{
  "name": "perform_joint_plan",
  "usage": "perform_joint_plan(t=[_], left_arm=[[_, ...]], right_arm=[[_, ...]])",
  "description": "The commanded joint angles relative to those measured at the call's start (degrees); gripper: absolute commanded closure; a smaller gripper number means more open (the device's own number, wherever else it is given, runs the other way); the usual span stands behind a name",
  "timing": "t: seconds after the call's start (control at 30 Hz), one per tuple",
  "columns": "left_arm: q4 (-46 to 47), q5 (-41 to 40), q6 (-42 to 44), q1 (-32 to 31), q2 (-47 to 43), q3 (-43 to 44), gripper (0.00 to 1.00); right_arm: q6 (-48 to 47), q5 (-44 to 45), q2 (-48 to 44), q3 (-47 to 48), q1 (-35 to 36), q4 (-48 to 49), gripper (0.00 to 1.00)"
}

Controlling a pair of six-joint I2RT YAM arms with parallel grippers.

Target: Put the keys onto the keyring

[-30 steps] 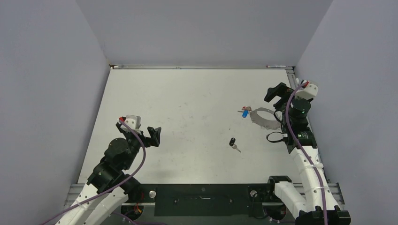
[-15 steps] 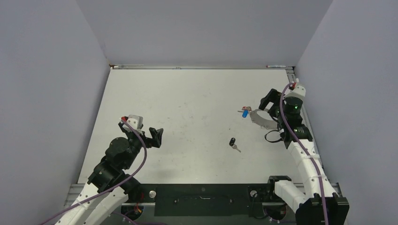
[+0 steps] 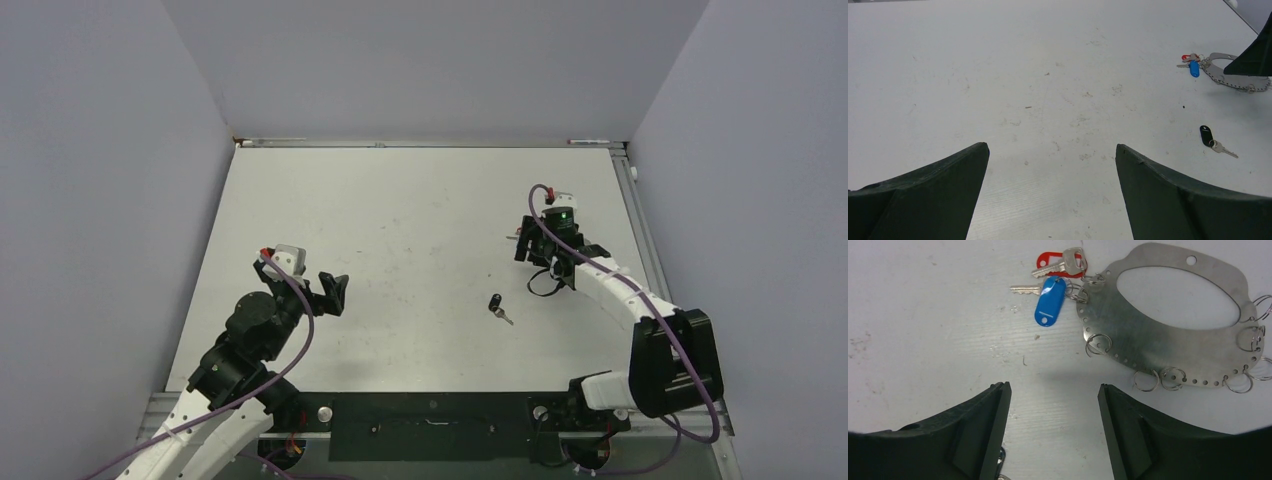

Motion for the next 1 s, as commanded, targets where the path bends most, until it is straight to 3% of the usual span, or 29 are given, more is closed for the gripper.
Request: perform_joint_plan(t=[0.0,0.27,0.47,0.67,0.97], left_arm=[[0.7,-0.2,-0.2,0.2,-0.4,2.1,0.04],[1.0,0.3,-0.1,0.3,-0.2,2.1,0.04],[1.1,0.4,-0.1,0.3,-0.2,2.0,0.04],[1.4,0.4,0.1,0.3,0.2,1.8,0.04],[1.6,0.5,0.4,0.5,1.8,1.9,0.04]], right_arm=[[-0.3,3.9,2.5,2.9,0.3,1.5,0.35],[0.2,11.8,6.9,3.7,0.4,2.1,0.35],[2.1,12.8,12.9,6.1,0.2,2.8,0.36],[3.7,13.3,16.9,8.2,0.3,4.5,0.51],[4.5,12.2,20.5,9.3,0.4,5.0,0.61]])
